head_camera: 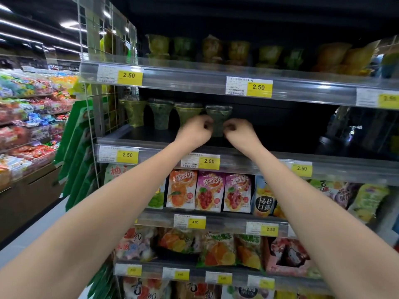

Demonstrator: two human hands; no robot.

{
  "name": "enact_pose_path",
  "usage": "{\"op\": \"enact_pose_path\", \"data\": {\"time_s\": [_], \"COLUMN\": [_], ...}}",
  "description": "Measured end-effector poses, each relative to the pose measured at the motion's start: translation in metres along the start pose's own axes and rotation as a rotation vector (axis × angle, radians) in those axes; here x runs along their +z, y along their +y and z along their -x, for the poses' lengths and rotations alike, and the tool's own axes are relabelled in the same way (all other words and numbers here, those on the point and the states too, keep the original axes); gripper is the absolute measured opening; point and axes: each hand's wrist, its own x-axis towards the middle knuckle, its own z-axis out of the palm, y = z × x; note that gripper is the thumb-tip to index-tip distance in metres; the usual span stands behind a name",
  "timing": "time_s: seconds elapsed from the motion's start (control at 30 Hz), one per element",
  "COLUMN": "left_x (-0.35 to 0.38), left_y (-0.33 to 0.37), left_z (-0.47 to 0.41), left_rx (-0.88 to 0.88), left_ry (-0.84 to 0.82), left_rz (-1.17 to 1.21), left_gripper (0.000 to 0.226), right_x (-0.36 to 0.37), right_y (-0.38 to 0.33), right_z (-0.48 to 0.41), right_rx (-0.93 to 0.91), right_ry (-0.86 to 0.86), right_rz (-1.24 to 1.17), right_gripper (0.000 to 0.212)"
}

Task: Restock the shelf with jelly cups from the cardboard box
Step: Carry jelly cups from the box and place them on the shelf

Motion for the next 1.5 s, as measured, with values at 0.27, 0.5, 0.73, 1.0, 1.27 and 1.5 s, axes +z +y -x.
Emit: {"op": "enact_pose_path", "data": {"time_s": [0.27, 0.5, 0.73, 1.0, 1.27, 1.5], "left_x": [-0.012, -0.028, -0.024, -0.035, -0.078, -0.128], "left_y": [0.003, 0.018, 0.033, 0.026, 0.006, -0.007], "left_z": [0.063, 0.133, 0.254, 0.468, 0.671, 0.834], "left_rx": [0.222, 0.164, 0.048, -0.336, -0.759, -1.166], "left_ry": [0.198, 0.073, -0.029, -0.253, -0.351, -0.330], "left_rz": [-0.597, -0.794, -0.817, -0.745, -0.700, -0.645], "left_gripper": [0.038, 0.046, 0.043, 0.047, 0.054, 0.053], "right_x": [-0.016, -0.033, -0.033, 0.016, 0.097, 0.153], "right_y": [-0.003, 0.002, -0.007, -0.032, -0.091, -0.171], "right_z": [0.053, 0.113, 0.211, 0.375, 0.529, 0.655], "right_rx": [-0.188, -0.339, -0.465, -0.555, -0.722, -0.923], "right_ry": [-0.036, -0.060, -0.257, -0.683, -1.005, -1.245], "right_rz": [0.522, 0.586, 0.533, 0.365, 0.270, 0.165], "right_gripper": [0.037, 0.044, 0.036, 0.034, 0.041, 0.040]}}
